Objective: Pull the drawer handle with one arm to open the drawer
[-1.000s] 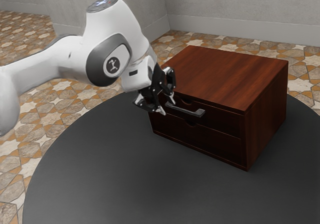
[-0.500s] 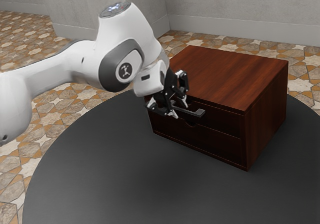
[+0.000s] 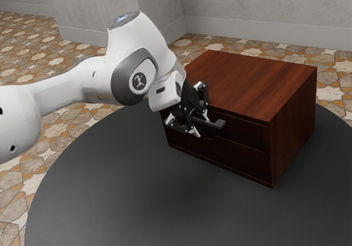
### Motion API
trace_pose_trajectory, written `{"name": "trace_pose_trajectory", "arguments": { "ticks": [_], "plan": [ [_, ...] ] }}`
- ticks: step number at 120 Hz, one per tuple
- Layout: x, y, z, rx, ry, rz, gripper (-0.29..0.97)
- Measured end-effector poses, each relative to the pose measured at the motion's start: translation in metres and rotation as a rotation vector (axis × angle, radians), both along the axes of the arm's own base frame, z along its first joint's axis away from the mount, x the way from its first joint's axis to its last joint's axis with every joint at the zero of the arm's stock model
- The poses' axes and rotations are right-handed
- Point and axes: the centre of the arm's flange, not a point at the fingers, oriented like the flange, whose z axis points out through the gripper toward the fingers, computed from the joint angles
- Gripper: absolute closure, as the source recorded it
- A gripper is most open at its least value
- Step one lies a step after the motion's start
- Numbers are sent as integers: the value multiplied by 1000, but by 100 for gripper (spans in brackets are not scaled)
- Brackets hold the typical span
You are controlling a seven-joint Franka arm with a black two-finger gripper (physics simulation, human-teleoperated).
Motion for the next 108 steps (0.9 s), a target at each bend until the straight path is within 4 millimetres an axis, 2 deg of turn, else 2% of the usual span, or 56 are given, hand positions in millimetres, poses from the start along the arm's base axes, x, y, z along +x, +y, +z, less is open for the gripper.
{"name": "trace_pose_trajectory", "arguments": {
  "ticks": [7, 12, 20, 27, 36, 53, 63, 73, 87, 96, 108],
  "plan": [
    [-7, 1, -4, 0, 13, 1, 24],
    [-12, 2, -6, 1, 23, 4, 29],
    [-20, 1, -5, 6, 24, -1, 49],
    [-25, 0, -3, 7, 23, -4, 60],
    [-35, 1, -1, 9, 24, -7, 62],
    [-72, 1, 0, 27, 37, -27, 61],
    [-92, 1, -5, 35, 46, -37, 70],
    [-113, 6, -3, 36, 45, -37, 67],
    [-149, 13, 6, 38, 31, -44, 55],
    [-164, 16, 3, 46, 32, -45, 61],
    [-178, 18, -2, 49, 33, -49, 60]
  ]
}}
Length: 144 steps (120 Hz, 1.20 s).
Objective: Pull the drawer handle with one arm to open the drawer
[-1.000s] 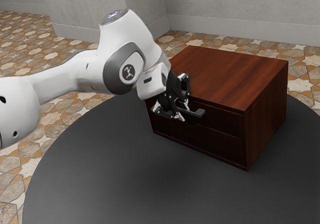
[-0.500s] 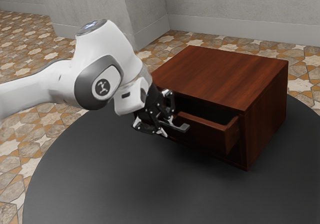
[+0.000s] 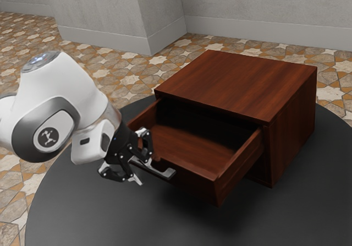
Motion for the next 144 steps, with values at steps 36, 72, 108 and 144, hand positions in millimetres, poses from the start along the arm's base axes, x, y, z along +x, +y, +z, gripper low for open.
{"name": "trace_pose_trajectory", "arguments": {
  "ticks": [36, 72, 108, 144],
  "plan": [
    [-14, -19, -3, -2, -4, -45, 74],
    [-18, -17, 3, -1, -6, -39, 65],
    [-19, -13, 38, -8, -48, -28, 38],
    [17, -3, 227, 171, 99, 201, 14]
  ]
}}
